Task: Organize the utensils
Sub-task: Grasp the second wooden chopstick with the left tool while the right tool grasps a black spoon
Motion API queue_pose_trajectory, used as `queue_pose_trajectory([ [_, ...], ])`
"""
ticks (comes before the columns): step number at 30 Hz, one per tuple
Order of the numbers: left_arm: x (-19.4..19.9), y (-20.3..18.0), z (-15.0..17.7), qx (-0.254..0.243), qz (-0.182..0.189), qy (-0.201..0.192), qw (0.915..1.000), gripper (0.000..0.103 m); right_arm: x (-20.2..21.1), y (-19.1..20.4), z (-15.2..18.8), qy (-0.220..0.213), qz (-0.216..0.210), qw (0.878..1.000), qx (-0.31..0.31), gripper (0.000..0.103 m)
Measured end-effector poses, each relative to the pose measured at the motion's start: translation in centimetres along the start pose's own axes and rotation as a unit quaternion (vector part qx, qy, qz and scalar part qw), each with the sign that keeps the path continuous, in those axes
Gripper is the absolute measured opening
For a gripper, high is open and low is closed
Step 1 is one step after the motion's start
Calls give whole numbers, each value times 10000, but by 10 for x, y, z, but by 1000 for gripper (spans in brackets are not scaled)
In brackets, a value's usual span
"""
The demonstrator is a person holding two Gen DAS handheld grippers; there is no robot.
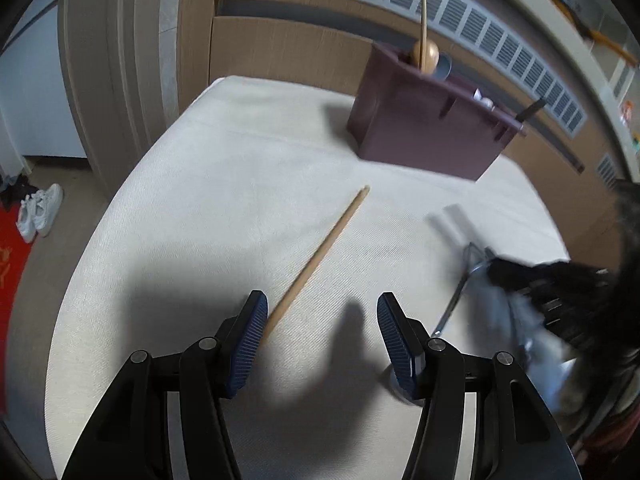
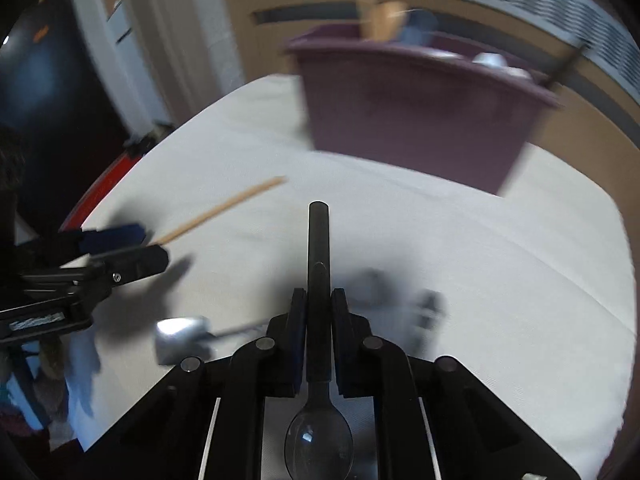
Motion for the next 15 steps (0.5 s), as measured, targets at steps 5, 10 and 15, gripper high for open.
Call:
queue_pose_trajectory([
  [5,1,12,-2,166,-391,-135,9990,58,27,-57,32,-154,104,9982,-564,11],
  [10,-7,15,-3,228,-465,-5,9987,58,41,-93,49,-337,79,9948,-962,11],
  [15,-4,-19,5,-13,254,318,9992,58,51,-113,58,-411,129,9931,-1087,11],
])
Point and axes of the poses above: each gripper's, at about its wrist camera, not at the fingertips, and x roughly against the way its jaws point, y to its left, z to its underside, the point moved 9 cm from there along -x, roughly the way its jaws point, and after that the axes turned 5 degrees about y, right-handed, at the moved point
